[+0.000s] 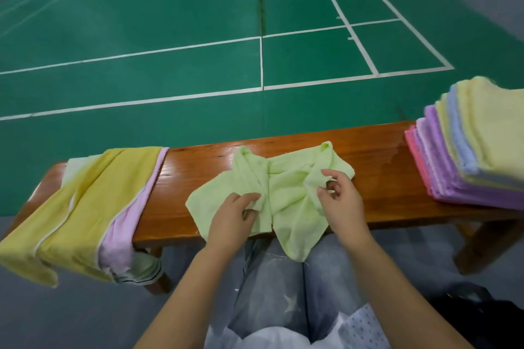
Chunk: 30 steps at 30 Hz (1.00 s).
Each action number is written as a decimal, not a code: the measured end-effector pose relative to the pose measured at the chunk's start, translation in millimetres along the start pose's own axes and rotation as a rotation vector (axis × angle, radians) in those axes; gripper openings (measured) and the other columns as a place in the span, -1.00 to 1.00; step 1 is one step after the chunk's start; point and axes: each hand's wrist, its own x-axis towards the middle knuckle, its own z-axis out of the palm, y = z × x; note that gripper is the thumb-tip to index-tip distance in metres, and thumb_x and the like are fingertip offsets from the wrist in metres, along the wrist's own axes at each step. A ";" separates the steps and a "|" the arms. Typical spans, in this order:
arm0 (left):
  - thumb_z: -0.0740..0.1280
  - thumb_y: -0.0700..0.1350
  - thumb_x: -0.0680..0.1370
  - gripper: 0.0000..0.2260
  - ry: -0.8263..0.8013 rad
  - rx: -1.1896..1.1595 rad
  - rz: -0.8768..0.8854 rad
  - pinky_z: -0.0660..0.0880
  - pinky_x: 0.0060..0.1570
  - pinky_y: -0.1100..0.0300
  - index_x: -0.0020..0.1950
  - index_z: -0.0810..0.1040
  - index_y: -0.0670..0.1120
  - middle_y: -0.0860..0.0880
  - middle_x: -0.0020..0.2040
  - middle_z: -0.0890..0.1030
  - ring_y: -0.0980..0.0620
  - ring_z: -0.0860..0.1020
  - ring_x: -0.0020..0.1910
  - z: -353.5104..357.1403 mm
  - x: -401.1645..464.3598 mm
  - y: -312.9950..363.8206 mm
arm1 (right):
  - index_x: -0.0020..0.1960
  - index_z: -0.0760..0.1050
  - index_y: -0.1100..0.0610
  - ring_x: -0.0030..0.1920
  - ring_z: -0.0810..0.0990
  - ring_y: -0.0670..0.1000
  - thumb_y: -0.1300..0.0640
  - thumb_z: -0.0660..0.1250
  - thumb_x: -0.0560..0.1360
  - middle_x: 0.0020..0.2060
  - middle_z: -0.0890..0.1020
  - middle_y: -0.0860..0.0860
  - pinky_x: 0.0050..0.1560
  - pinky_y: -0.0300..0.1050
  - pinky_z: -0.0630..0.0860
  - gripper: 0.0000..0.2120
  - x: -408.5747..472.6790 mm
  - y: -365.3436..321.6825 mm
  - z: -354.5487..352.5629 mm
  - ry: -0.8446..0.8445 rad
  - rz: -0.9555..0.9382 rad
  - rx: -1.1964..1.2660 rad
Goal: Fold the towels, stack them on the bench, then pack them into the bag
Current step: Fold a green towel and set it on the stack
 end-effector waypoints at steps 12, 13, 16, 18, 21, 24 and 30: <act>0.46 -0.06 0.41 -0.91 0.156 0.048 0.531 0.23 0.10 0.43 -0.11 0.72 0.03 0.00 0.03 0.52 0.13 0.38 0.06 -45.3 3.1 57.0 | 0.01 0.52 -0.13 -0.07 0.60 -0.17 0.17 0.38 0.50 -0.11 0.63 -0.14 -0.15 -0.35 0.50 -0.79 -15.4 -25.3 -3.2 -0.130 -0.183 0.076; 0.46 -0.09 0.43 -0.92 0.097 0.006 0.534 0.25 0.08 0.48 -0.10 0.71 0.01 0.02 0.01 0.56 0.17 0.41 0.05 -48.7 4.5 66.2 | 0.06 0.52 -0.12 -0.08 0.59 -0.18 0.18 0.38 0.50 -0.09 0.63 -0.15 -0.15 -0.35 0.50 -0.77 -17.1 -28.6 -5.3 -0.149 -0.189 0.077; 0.46 -0.14 0.47 -0.94 -0.034 -0.121 0.430 0.33 -0.08 0.47 -0.08 0.65 -0.01 0.13 -0.12 0.59 0.20 0.49 -0.07 -52.5 6.3 86.5 | 0.09 0.50 -0.15 -0.12 0.58 -0.18 0.21 0.37 0.51 -0.08 0.62 -0.18 -0.12 -0.36 0.49 -0.71 -20.3 -36.2 -12.4 -0.177 -0.221 0.100; 0.47 -0.10 0.46 -0.89 -0.046 -0.217 0.339 0.36 -0.12 0.44 -0.14 0.55 0.02 0.17 -0.18 0.59 0.23 0.51 -0.10 -51.1 6.6 93.5 | 0.03 0.50 -0.18 -0.07 0.59 -0.23 0.23 0.37 0.50 -0.08 0.63 -0.17 -0.08 -0.33 0.51 -0.70 -20.9 -40.6 -17.7 -0.170 -0.241 0.137; 0.48 -0.11 0.45 -0.86 -0.087 -0.320 0.287 0.38 -0.12 0.47 -0.18 0.52 0.04 0.20 -0.21 0.59 0.27 0.52 -0.12 -46.9 4.9 98.7 | -0.05 0.56 -0.11 -0.03 0.61 -0.19 0.23 0.37 0.50 -0.11 0.66 -0.14 -0.06 -0.28 0.53 -0.77 -20.7 -42.1 -23.7 -0.190 -0.272 0.166; 0.45 -0.14 0.47 -0.84 -0.091 -0.350 0.282 0.38 -0.11 0.50 -0.20 0.53 0.08 0.24 -0.18 0.60 0.29 0.54 -0.13 -43.2 3.3 101.4 | -0.09 0.58 -0.07 -0.06 0.61 -0.15 0.25 0.36 0.50 -0.16 0.66 -0.14 -0.08 -0.27 0.54 -0.80 -20.8 -40.8 -25.9 -0.220 -0.275 0.189; 0.44 -0.17 0.48 -0.84 -0.045 -0.443 0.238 0.44 -0.09 0.43 -0.21 0.55 0.07 0.24 -0.22 0.61 0.27 0.55 -0.18 -38.9 2.2 99.7 | -0.12 0.56 -0.05 -0.04 0.59 -0.17 0.26 0.35 0.50 -0.18 0.65 -0.19 -0.15 -0.30 0.52 -0.80 -19.5 -36.2 -24.8 -0.206 -0.267 0.203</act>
